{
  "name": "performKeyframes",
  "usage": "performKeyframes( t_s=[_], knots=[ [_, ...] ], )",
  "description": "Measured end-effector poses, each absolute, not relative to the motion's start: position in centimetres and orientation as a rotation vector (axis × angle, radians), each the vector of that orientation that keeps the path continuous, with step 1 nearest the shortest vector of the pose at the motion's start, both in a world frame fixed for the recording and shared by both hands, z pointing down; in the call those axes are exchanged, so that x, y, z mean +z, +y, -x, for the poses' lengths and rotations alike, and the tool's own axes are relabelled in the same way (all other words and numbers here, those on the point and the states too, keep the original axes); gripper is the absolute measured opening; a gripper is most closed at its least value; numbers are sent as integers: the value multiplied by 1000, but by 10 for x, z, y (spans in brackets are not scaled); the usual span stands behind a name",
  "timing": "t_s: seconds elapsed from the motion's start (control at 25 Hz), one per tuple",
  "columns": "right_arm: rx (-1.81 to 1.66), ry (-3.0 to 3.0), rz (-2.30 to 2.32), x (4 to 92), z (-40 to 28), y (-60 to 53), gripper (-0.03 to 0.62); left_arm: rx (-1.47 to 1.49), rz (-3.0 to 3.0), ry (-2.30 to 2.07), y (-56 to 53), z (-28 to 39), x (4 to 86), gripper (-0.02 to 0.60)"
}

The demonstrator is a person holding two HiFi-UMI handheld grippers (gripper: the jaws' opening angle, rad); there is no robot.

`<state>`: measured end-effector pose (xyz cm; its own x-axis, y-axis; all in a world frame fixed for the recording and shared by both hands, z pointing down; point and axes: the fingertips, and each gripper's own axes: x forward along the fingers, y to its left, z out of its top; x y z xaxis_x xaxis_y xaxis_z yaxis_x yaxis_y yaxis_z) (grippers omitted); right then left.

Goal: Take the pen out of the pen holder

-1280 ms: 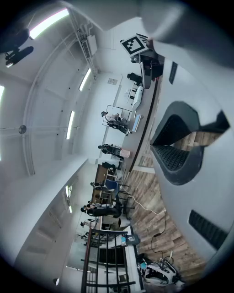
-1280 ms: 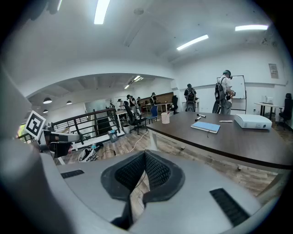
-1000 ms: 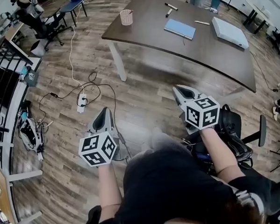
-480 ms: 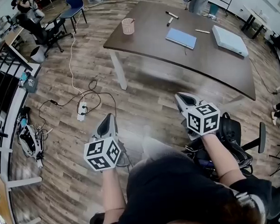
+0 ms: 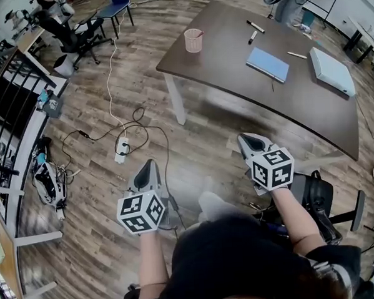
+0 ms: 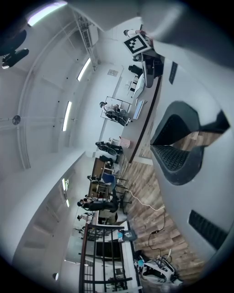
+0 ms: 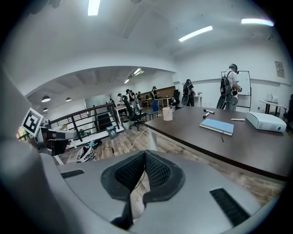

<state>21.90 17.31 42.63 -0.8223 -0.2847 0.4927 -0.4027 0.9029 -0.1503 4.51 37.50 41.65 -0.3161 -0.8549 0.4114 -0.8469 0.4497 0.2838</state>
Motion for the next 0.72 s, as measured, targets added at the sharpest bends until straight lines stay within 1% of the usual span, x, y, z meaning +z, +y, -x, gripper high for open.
performKeyframes(
  t_s=[0.4,0.72],
  knots=[
    [322,-2593,-426,427,-152,109,18,-11,-1427,-2179,298,11,413,28],
    [317,-2637,-374,419,-109,66,18,22,-1464,-2180,238,42,403,28]
  ],
)
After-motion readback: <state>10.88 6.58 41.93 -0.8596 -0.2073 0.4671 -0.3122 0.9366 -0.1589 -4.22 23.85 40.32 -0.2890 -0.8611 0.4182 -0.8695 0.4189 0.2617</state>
